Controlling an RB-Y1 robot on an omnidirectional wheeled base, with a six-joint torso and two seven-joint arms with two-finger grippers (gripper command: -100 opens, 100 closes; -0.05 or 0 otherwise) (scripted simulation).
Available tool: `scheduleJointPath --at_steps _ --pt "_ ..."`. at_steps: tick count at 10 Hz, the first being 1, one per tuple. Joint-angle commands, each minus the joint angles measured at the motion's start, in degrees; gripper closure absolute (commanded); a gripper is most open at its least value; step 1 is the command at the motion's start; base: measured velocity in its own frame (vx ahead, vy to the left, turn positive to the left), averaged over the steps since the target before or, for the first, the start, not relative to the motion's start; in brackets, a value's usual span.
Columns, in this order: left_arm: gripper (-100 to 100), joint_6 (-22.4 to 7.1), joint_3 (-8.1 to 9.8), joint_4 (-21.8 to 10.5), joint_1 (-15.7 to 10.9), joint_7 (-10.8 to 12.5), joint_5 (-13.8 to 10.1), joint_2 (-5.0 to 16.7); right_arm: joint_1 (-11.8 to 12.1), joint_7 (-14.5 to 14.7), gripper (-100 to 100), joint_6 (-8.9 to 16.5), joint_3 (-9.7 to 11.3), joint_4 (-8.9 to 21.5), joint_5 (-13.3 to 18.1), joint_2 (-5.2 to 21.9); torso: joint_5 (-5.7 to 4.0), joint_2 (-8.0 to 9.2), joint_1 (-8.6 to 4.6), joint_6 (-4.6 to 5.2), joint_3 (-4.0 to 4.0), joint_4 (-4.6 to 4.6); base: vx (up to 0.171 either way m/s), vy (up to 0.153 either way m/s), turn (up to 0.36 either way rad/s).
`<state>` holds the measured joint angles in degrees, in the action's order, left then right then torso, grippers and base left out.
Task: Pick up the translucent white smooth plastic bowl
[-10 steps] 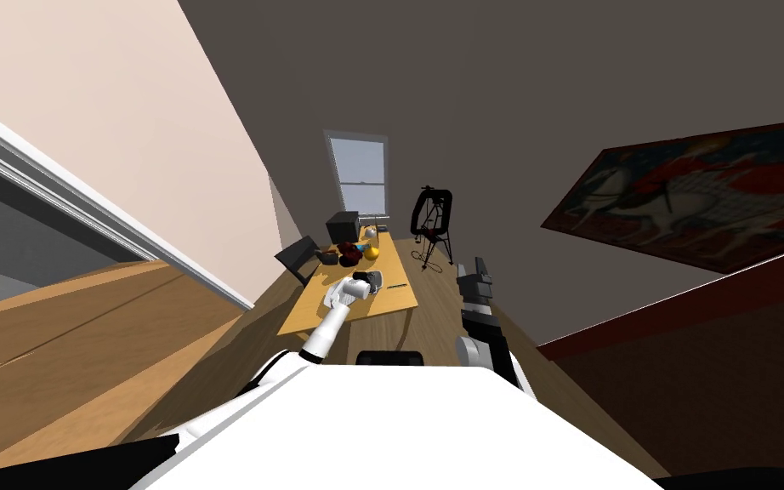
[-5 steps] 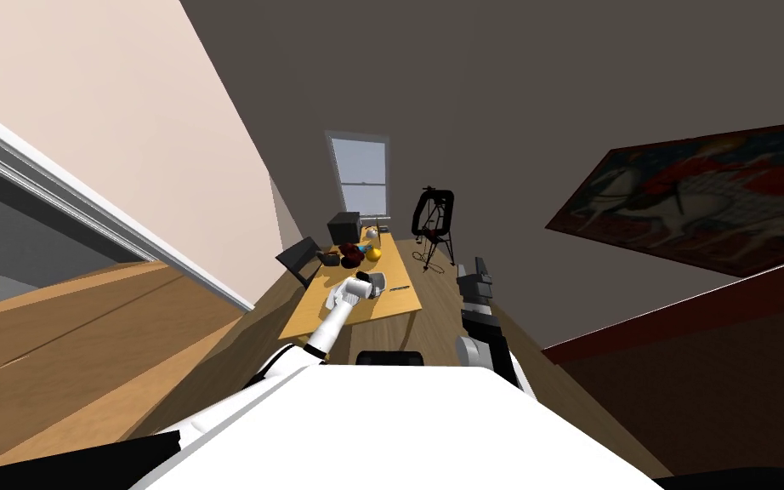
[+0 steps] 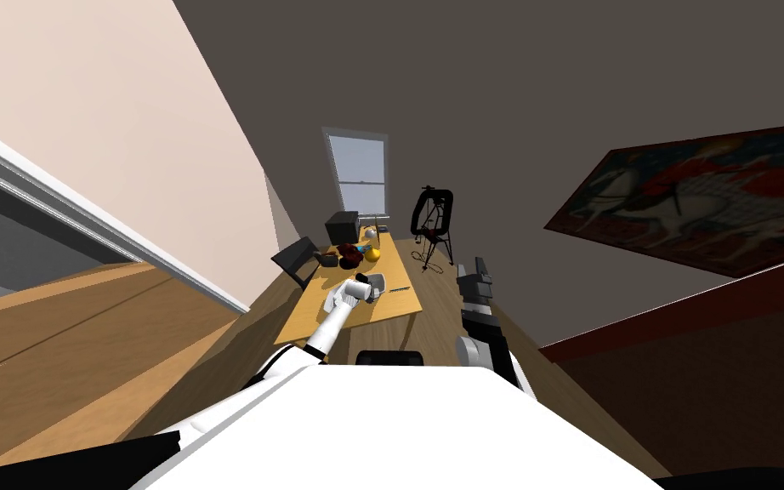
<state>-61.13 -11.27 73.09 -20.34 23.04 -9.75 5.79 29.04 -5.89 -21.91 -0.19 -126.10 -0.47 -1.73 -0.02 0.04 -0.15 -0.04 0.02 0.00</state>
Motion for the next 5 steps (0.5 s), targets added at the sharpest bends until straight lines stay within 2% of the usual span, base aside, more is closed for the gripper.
scheduleJointPath --at_steps 1,2,3,4,5 --pt "-100 1.2 1.36 -1.1 0.2 -1.5 -1.6 1.5 0.0 0.0 0 0.0 0.0 0.0 0.0 0.0 0.00 0.00 0.00 0.00 0.00 0.00 -0.022 -0.082 -0.117" --pt "-100 2.5 2.81 -2.6 0.1 -3.0 -3.3 3.0 0.0 0.0 0 0.0 0.0 0.0 0.0 0.0 -0.03 0.05 -0.12 -0.01 0.03 0.01 -0.030 -0.100 -0.123" --pt "-100 2.5 2.81 -2.6 0.1 -3.0 -3.3 3.0 0.0 0.0 0 0.0 0.0 0.0 0.0 0.0 -0.05 0.09 -0.20 0.00 0.06 0.02 -0.014 -0.073 -0.053" --pt "-100 3.7 4.26 -4.1 0.1 -4.4 -5.0 4.5 0.0 0.0 0 0.0 0.0 0.0 0.0 0.0 -0.04 0.05 -0.13 -0.01 0.04 0.02 -0.004 -0.071 -0.088" --pt "-100 4.3 4.99 -4.8 0.1 -5.2 -5.9 5.2 0.0 0.0 0 0.0 0.0 0.0 0.0 0.0 -0.03 0.02 -0.12 -0.01 0.02 0.01 -0.004 -0.084 -0.142"
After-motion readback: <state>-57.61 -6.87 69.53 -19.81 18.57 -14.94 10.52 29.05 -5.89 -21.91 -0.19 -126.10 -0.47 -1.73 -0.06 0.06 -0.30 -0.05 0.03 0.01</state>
